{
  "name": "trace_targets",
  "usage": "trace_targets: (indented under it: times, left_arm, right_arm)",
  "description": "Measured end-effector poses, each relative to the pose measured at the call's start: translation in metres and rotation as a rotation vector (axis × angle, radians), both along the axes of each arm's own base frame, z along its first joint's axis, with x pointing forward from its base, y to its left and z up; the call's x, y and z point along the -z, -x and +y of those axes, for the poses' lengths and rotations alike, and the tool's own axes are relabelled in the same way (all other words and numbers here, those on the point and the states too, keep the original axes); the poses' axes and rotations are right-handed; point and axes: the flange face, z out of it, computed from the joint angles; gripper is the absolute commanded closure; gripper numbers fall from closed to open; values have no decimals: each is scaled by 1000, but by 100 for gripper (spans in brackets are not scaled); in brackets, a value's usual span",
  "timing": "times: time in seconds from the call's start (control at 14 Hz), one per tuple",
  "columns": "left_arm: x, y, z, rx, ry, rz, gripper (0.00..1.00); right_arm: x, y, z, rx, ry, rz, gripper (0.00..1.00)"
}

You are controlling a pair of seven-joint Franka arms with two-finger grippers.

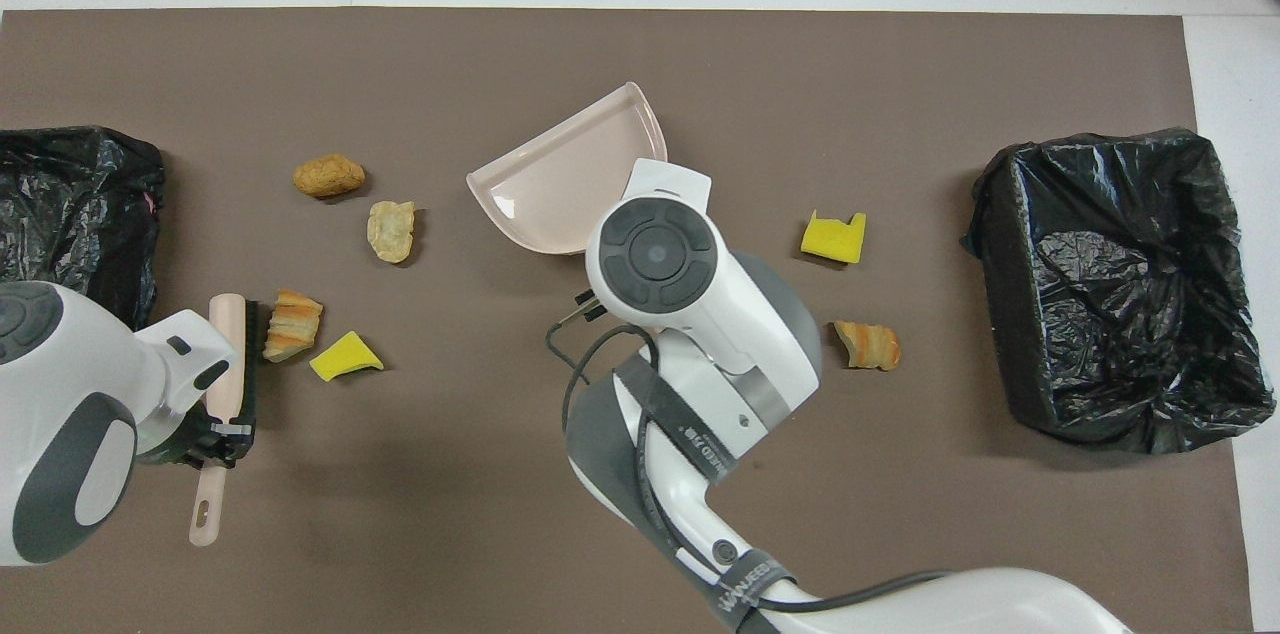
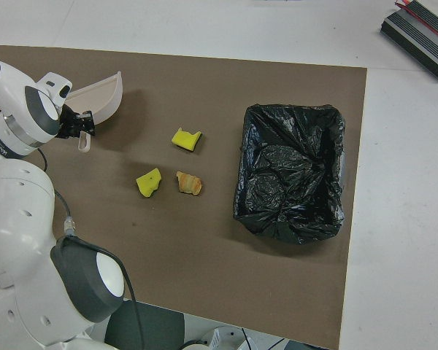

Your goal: Sweep and dump trash in bin

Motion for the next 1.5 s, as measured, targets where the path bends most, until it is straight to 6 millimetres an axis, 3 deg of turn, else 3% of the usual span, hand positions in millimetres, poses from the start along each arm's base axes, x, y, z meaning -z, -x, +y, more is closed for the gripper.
trace_targets:
  times: [0.14,0.29,0.57,0.79,1.0,1.29,1.5]
  left_arm:
    - [1,1,-8,8,-5,0,100]
    - [2,4,-21,-4,-19,-3,100]
    - [3,13,-65,-43,-22,-14,100]
    - [4,12,-79,-74,18,-35,100]
    - [5,3,-85,-117,88,-86,100]
    - [21,-14,-93,-141,126,-118,100]
    - [16,-29,-108,-160,174,-126,100]
  right_arm:
    - [-16,-4,-37,-152,31,73,100]
    - [-18,1,-51,-286,55,115,100]
    - [5,-2,-75,-565,64,123,100]
    - [18,-10,-94,-726,78,107,100]
    - [35,-7,-88,-841,159,109,100]
    - [39,10,-50,-933,195,88,100]
    - [42,10,-47,-1053,199,92,100]
